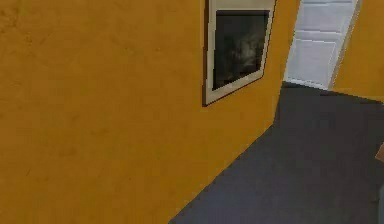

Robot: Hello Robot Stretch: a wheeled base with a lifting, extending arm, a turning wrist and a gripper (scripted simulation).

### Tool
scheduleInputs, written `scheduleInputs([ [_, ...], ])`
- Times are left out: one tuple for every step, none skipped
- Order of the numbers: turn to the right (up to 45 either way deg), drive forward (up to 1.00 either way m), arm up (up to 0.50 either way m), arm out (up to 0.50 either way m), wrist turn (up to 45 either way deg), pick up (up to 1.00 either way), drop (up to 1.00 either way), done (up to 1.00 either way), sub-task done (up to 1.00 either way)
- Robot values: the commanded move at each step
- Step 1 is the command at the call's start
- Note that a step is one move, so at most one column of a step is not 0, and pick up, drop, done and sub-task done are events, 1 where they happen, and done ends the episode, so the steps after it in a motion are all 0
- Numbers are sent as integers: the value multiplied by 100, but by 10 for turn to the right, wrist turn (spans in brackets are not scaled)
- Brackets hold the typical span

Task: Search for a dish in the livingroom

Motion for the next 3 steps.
scheduleInputs([
  [-450,0,0,0,0,0,0,0,0],
  [0,10,0,0,0,0,0,0,0],
  [450,0,0,0,0,0,0,0,0],
])
